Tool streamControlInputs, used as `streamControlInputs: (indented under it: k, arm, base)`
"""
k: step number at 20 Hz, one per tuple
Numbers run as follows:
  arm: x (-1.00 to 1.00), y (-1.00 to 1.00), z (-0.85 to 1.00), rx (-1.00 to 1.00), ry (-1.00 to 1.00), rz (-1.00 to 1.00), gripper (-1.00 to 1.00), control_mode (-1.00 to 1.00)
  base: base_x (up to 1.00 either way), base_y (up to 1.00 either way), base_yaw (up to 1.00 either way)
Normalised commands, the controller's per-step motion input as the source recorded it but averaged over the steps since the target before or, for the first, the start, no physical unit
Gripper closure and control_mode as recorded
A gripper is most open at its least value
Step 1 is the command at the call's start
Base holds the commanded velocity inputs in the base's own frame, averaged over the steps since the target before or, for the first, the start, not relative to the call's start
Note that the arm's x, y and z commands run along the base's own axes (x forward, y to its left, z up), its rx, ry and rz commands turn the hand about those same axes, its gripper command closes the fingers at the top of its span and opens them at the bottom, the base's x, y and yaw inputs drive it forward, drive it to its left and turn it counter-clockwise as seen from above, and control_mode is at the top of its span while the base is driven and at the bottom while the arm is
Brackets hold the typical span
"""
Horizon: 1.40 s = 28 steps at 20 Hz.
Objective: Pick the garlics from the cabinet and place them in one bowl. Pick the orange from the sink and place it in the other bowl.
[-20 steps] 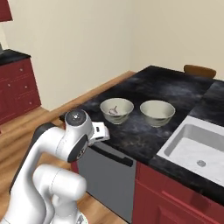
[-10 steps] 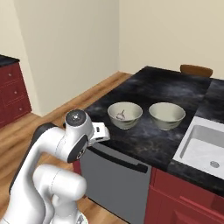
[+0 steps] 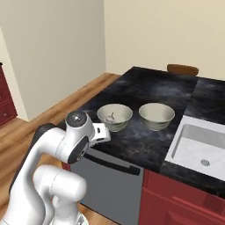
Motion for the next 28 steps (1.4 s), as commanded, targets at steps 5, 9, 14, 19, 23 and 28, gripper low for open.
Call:
streamControlInputs:
  k: [5,9,14,19,23,28]
  arm:
    - [0.00,0.00,0.00,0.00,0.00,0.00,1.00,1.00]
    - [0.00,0.00,0.00,0.00,0.00,0.00,1.00,1.00]
    - [0.00,0.03,0.00,0.00,0.00,-0.03,1.00,-1.00]
    - [0.00,0.10,0.21,0.00,-0.01,-0.12,1.00,-1.00]
    - [0.00,0.02,0.45,0.01,0.00,-0.09,1.00,-1.00]
    - [0.00,0.00,0.47,0.04,0.00,-0.06,1.00,-1.00]
  base:
    - [0.41,0.07,-0.18]
    - [0.08,0.14,-0.12]
    - [0.01,0.16,-0.09]
    - [0.00,0.00,0.00]
    - [0.00,0.00,0.00]
    - [0.00,0.00,0.00]
